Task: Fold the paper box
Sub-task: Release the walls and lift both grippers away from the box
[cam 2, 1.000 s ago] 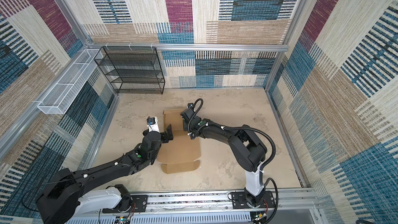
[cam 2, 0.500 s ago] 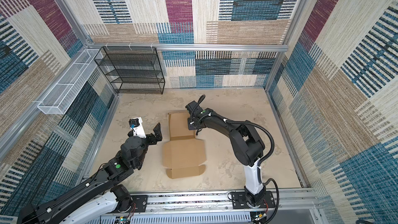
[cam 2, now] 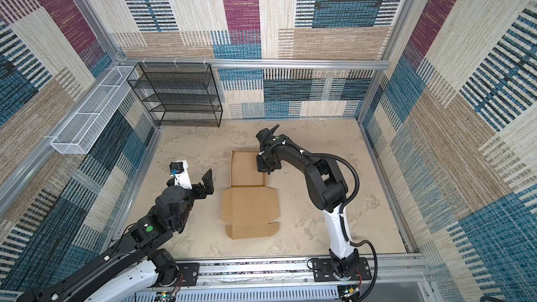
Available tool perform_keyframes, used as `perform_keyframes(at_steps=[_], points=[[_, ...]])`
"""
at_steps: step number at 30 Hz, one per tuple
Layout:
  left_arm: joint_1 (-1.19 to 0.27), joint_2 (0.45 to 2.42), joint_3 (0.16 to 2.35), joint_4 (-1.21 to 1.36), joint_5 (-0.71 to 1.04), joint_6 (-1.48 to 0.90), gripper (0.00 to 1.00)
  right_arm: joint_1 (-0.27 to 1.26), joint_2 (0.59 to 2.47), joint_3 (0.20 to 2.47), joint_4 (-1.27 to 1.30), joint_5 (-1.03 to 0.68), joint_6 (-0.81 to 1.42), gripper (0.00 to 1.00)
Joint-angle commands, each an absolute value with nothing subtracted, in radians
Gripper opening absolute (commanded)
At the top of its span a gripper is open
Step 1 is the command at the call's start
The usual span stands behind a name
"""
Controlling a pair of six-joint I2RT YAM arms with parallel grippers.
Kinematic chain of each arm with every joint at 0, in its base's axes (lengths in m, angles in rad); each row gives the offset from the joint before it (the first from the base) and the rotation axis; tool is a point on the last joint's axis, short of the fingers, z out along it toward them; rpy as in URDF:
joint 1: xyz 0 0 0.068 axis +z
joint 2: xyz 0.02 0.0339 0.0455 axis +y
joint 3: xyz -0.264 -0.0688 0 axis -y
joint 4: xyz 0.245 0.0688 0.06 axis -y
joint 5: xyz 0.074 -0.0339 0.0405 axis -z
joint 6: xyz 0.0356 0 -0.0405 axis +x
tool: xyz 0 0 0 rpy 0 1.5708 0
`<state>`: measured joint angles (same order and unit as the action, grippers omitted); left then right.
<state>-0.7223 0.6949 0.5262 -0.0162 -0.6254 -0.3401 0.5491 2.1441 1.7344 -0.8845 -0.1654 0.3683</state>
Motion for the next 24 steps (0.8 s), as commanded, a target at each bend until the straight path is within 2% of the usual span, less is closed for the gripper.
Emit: perform_keyframes(at_steps=[1,6,14,19,24], points=[[-0.723,0.686,0.517,-0.037,-0.631,-0.318,0.97,0.543,2.176,1.766,-0.991,-0.151,0.338,0.06],[-0.722,0.692,0.509,-0.026,-0.625,-0.317,0.97,0.537,2.217,1.825,-1.03,-0.133,0.33,0.09],[-0.722,0.702,0.489,-0.008,-0.623,-0.327,0.96,0.535,2.266,1.894,-1.054,-0.12,0.33,0.19],[-0.722,0.713,0.486,-0.002,-0.617,-0.328,0.96,0.535,2.262,1.914,-1.039,-0.115,0.339,0.28],[-0.722,0.727,0.487,0.004,-0.61,-0.331,0.96,0.535,2.249,1.927,-1.036,-0.096,0.347,0.4]])
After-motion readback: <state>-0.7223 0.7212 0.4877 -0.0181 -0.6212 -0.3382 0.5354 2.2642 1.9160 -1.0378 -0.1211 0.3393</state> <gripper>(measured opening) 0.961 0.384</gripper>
